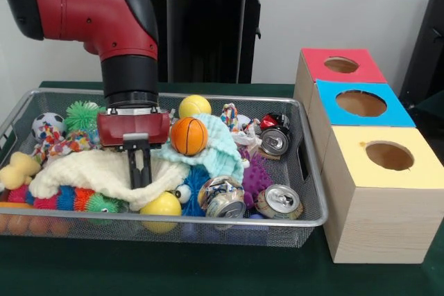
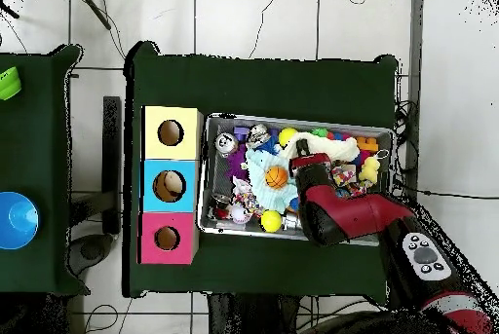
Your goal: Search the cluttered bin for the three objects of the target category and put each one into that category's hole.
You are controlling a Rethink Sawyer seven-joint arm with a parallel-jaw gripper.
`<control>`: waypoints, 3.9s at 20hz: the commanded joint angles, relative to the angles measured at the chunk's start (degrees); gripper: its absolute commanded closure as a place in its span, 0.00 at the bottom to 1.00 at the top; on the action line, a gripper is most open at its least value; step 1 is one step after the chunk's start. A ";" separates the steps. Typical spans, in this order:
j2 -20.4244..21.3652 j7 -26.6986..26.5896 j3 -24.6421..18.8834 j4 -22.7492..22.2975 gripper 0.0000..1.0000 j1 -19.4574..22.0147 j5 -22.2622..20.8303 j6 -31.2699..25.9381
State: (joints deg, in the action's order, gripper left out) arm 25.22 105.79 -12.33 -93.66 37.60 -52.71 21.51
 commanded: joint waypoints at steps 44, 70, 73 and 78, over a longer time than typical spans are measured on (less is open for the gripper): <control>-0.74 6.89 0.77 -1.42 0.00 -0.80 7.96 -1.99; -4.01 6.36 4.36 1.93 1.00 -3.22 10.68 3.03; -4.31 6.00 5.09 2.13 1.00 -3.82 10.96 3.68; 0.62 7.98 1.56 -2.26 1.00 -2.83 9.08 -0.56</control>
State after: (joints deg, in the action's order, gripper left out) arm 23.28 105.79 -6.62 -95.84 33.95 -42.55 23.20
